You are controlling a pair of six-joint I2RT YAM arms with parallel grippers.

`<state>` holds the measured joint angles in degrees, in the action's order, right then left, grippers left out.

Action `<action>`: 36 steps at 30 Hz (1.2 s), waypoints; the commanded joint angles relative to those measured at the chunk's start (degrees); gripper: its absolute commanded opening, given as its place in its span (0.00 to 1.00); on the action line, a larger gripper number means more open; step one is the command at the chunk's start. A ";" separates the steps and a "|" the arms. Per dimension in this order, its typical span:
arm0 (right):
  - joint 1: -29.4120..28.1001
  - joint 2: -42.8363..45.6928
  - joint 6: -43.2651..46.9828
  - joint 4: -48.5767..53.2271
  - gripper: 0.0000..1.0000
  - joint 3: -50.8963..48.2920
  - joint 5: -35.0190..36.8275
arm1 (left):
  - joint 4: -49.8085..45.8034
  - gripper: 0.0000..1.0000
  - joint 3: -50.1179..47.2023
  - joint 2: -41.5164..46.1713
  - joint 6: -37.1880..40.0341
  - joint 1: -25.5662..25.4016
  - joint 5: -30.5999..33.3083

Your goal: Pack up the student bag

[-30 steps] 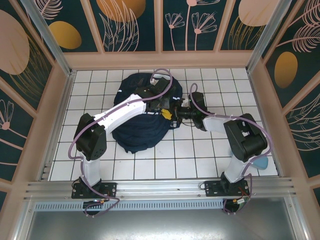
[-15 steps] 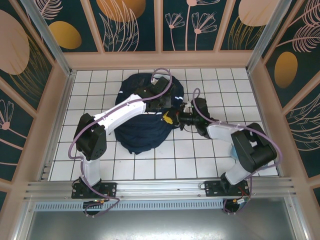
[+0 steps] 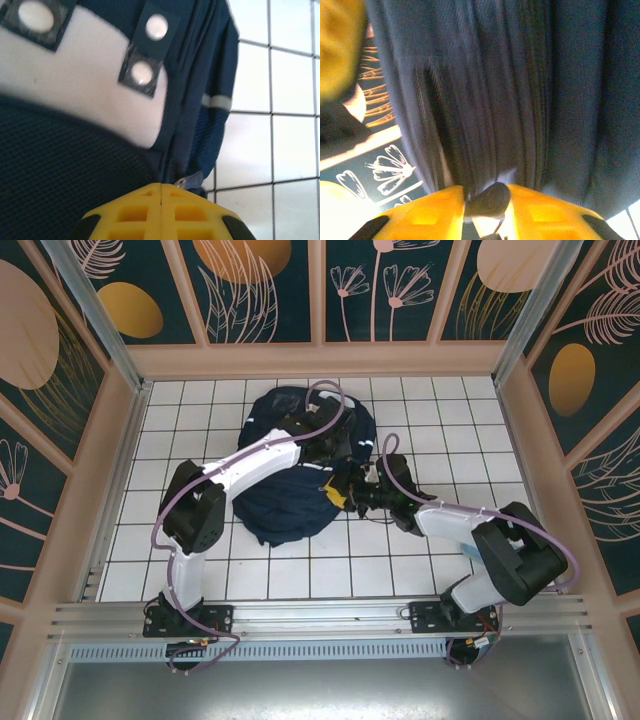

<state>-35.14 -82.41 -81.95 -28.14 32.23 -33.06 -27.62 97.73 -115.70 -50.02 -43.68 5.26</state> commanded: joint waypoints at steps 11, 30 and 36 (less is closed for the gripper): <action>11.11 11.04 27.52 30.15 0.48 6.16 1.17 | 10.14 0.52 -4.90 12.45 2.94 0.91 2.34; 4.14 -11.00 30.32 30.37 0.35 23.68 0.86 | 7.32 0.60 -37.85 35.46 -9.55 -4.13 0.45; 3.07 -10.85 30.29 27.90 0.09 23.98 -0.34 | 8.55 0.55 -41.25 35.45 -15.79 -9.00 2.26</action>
<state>-30.85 -93.82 -52.56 1.96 54.52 -32.03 -19.35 59.09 -81.23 -61.17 -51.70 6.46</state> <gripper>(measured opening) 0.110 0.555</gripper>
